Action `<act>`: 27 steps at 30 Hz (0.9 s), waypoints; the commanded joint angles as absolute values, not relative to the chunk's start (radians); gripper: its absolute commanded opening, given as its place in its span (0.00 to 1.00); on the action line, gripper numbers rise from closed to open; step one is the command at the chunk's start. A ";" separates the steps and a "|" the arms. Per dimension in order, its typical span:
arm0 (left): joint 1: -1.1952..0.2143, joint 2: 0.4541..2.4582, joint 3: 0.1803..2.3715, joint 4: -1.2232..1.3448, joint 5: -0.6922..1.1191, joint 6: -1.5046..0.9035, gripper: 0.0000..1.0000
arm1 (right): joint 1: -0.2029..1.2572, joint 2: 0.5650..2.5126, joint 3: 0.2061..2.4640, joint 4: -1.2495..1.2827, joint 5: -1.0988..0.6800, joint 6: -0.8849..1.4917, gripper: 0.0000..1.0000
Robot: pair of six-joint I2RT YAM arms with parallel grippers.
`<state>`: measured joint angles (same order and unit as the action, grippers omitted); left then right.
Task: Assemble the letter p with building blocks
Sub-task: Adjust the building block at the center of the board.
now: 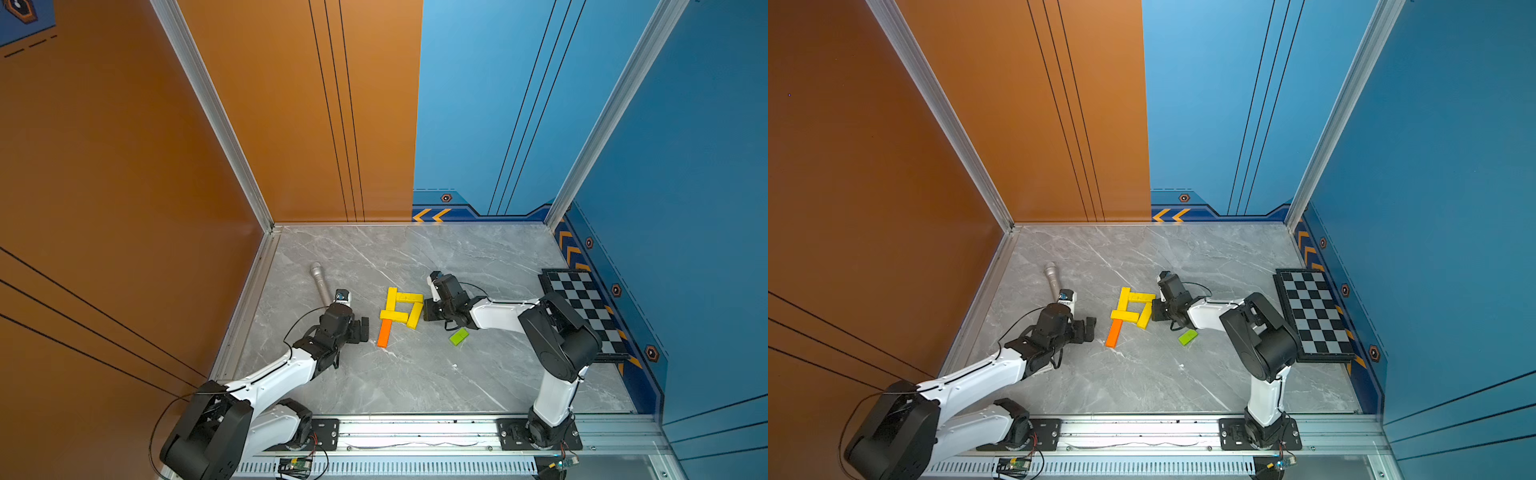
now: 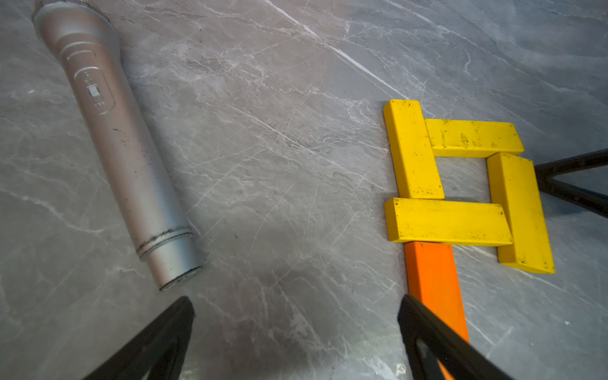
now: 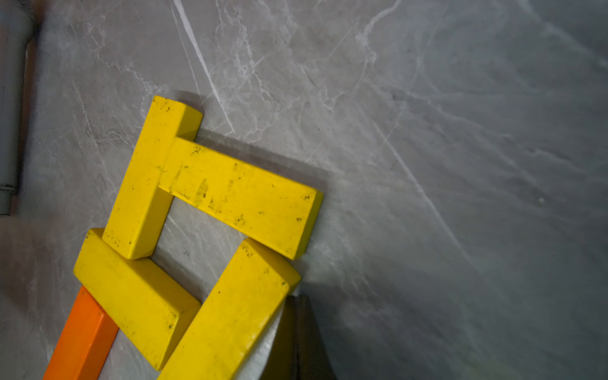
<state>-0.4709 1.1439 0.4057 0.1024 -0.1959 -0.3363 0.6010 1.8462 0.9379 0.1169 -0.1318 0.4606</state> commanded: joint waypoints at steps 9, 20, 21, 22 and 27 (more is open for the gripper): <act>-0.463 1.153 0.405 0.107 -0.170 -0.324 0.99 | 0.594 1.888 0.947 0.088 -0.148 0.439 0.00; -0.464 1.162 0.407 0.109 -0.166 -0.324 0.99 | 0.594 1.900 0.956 0.103 -0.160 0.440 0.00; -0.463 1.163 0.408 0.109 -0.166 -0.323 0.99 | 0.594 1.898 0.955 0.100 -0.158 0.439 0.00; -0.463 1.161 0.405 0.109 -0.166 -0.323 0.99 | 0.594 1.895 0.954 0.100 -0.157 0.439 0.00; -0.463 1.162 0.406 0.110 -0.166 -0.322 0.99 | 0.595 1.890 0.948 0.106 -0.160 0.428 0.00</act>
